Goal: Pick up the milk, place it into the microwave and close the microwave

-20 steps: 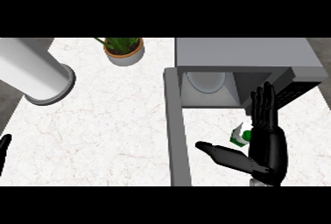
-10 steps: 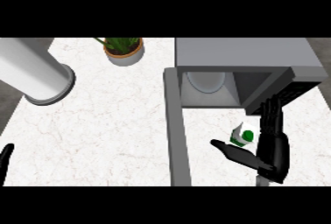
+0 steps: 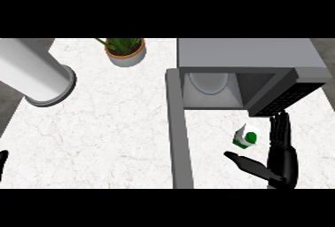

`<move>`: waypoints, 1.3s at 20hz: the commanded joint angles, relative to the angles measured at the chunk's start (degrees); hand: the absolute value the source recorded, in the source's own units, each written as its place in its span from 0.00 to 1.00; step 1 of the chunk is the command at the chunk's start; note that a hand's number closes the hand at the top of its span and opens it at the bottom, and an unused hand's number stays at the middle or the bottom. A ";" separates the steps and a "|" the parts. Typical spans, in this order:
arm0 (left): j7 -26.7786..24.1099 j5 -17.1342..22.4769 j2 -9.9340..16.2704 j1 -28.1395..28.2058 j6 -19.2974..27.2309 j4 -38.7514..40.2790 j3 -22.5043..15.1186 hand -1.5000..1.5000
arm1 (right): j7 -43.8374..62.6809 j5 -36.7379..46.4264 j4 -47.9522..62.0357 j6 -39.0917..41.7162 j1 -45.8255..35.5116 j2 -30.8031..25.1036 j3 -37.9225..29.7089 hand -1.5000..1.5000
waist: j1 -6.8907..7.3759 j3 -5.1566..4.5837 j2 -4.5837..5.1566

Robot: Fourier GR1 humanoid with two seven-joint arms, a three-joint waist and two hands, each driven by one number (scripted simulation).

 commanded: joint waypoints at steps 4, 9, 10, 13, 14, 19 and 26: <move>-1.55 2.48 0.05 3.22 -3.81 0.01 2.18 0.00 | -6.66 -1.04 6.21 4.71 0.86 -0.97 -2.01 0.00 | 0.04 -0.02 -0.04; -7.65 0.79 -0.23 7.63 -4.34 3.16 -0.96 0.00 | -13.34 0.13 15.50 4.29 -3.21 0.92 -3.35 0.00 | 0.31 -0.02 -0.04; -0.27 2.82 0.08 3.03 -3.73 -1.15 2.13 0.00 | -11.94 -0.91 14.29 5.64 -3.30 -0.13 -4.12 0.00 | 0.01 -0.01 -0.01; -0.24 3.89 0.60 0.34 -2.84 1.47 2.94 0.00 | -10.00 -0.57 19.27 4.35 -10.10 -0.88 -6.18 0.00 | 0.08 -0.02 0.03; 0.63 6.31 1.52 4.29 -4.55 -2.56 4.69 0.00 | -8.76 -1.92 15.86 6.58 -7.05 -3.22 -7.04 0.00 | 0.11 -0.02 -0.03; 1.03 3.10 0.92 -0.74 -2.13 0.74 3.58 0.00 | -16.83 -0.75 29.98 2.33 -10.96 -2.13 -11.23 0.00 | 0.04 0.01 0.09; -3.52 5.15 0.85 3.94 -6.39 1.51 6.50 0.00 | -21.18 -0.80 43.23 2.18 -16.36 -5.91 -15.48 0.00 | 0.35 -0.01 0.04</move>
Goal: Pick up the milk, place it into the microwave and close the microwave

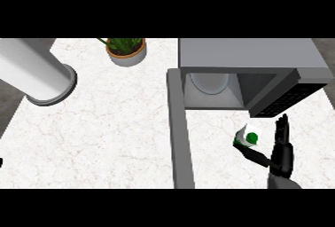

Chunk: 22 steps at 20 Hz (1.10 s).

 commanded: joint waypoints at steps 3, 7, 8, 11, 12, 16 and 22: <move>-0.74 0.87 -0.30 1.04 -2.01 -0.01 0.85 0.00 | -7.90 -3.36 13.06 9.85 -3.78 -4.47 -4.41 0.00 | 0.25 0.04 0.05; 2.11 3.60 1.22 0.80 -1.07 -1.60 2.75 0.00 | -6.90 -2.84 11.73 24.90 -1.19 -4.52 1.08 0.00 | 0.44 0.06 -0.06; 1.43 0.77 0.48 -1.42 -0.64 0.90 0.74 0.00 | -6.17 -1.94 11.51 26.51 -3.23 -2.35 3.31 0.00 | 0.20 0.06 0.07; 1.44 -0.35 0.21 -2.75 0.07 1.73 0.71 0.00 | -10.27 -2.56 12.91 31.54 -4.21 -2.67 3.19 0.00 | -0.16 0.04 0.07; 0.14 0.88 0.23 -2.95 -0.75 2.55 1.47 0.00 | -13.71 -2.64 15.03 32.01 -5.34 -1.91 2.64 1.00 | 0.15 0.06 0.13; 1.98 1.18 -0.43 1.73 -0.44 -2.08 -0.40 0.00 | -15.87 -0.05 10.62 16.09 -4.28 -0.32 1.54 1.00 | -0.17 -0.04 -0.20; 1.87 6.22 0.73 3.22 -2.30 -1.66 3.22 0.00 | -15.96 -2.27 10.16 13.07 -7.89 1.24 -1.63 1.00 | 0.12 -0.02 -0.10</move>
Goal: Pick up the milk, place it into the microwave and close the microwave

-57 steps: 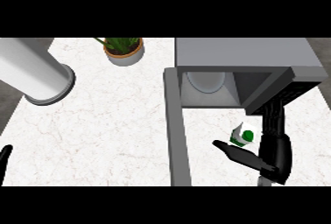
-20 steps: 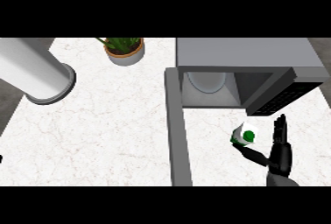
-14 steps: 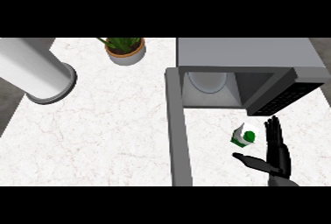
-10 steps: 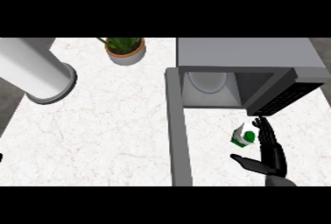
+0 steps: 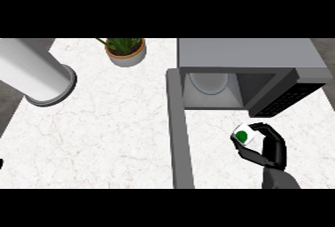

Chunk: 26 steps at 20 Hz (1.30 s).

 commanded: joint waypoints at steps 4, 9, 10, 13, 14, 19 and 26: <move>0.19 -1.92 -0.49 -1.07 0.69 0.35 -1.80 0.00 | 2.72 0.35 -8.43 0.56 0.34 0.69 2.68 1.00 | -0.28 -0.02 -0.06; 4.63 3.82 2.51 -4.65 0.83 1.11 3.33 0.00 | 5.45 -0.48 -14.79 11.69 4.33 -5.15 5.19 1.00 | -0.78 -0.04 -0.11; -0.75 1.40 -0.46 1.92 -1.75 0.48 0.68 0.00 | 6.83 -1.41 -16.09 12.20 3.86 -5.83 4.63 1.00 | -0.23 -0.05 -0.18; 3.18 0.30 -0.24 -2.84 1.05 0.20 0.35 0.00 | 11.66 -2.19 -23.31 14.04 5.94 -4.23 7.36 1.00 | -0.78 -0.05 -0.15; -0.52 0.30 -0.47 -0.11 -2.40 2.01 0.84 0.00 | 13.45 -1.60 -26.44 12.04 6.37 -2.43 8.77 1.00 | -0.56 -0.07 -0.22; -0.02 2.82 -0.16 0.09 -3.04 1.48 3.48 0.00 | 19.61 -2.54 -36.11 11.99 8.49 -1.86 10.44 1.00 | -0.33 -0.04 -0.11; -1.16 2.73 -0.49 1.60 -3.64 2.19 3.07 0.00 | 28.27 5.15 -43.35 1.83 5.44 -1.32 12.76 1.00 | -0.11 -0.03 -0.08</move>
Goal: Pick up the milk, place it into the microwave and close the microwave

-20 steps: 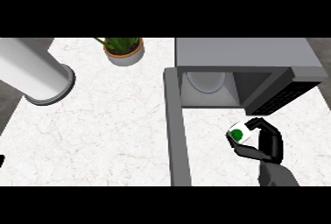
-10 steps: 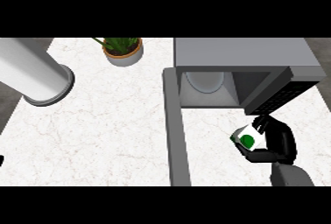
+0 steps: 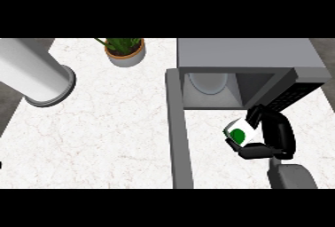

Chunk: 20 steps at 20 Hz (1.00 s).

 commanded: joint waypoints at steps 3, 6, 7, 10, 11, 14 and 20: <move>-0.96 2.37 0.25 0.22 -2.79 1.75 3.12 0.00 | 8.46 6.36 1.07 -9.21 -8.43 3.56 2.01 1.00 | 0.55 0.01 0.12; 0.05 2.74 0.07 0.85 -3.37 0.09 2.89 0.00 | 6.87 8.51 11.43 -10.98 -15.32 4.39 0.84 1.00 | 1.12 0.04 0.26; 4.64 4.30 0.46 -0.59 -0.54 -2.48 3.69 0.00 | 9.95 5.79 9.79 -7.39 -16.22 1.09 -1.52 1.00 | 0.54 0.05 0.20; 2.23 1.12 0.50 -3.99 -0.63 1.71 4.22 0.00 | 10.27 7.02 16.01 -8.66 -23.39 1.73 -2.27 1.00 | 0.58 0.05 0.28; 0.61 2.87 1.32 -2.53 -3.16 4.34 5.07 0.00 | 12.30 7.71 19.39 -10.28 -28.20 1.97 -2.81 1.00 | 1.22 0.03 0.40; 1.86 2.13 0.29 -2.23 -2.28 1.23 4.08 0.00 | 6.20 6.69 26.43 -8.64 -28.81 1.41 -4.76 1.00 | 1.59 0.09 0.54; -0.45 3.20 1.31 -2.79 -5.55 4.86 4.57 0.00 | 6.47 8.59 30.28 -11.25 -33.59 0.95 -4.93 1.00 | 3.43 0.04 0.92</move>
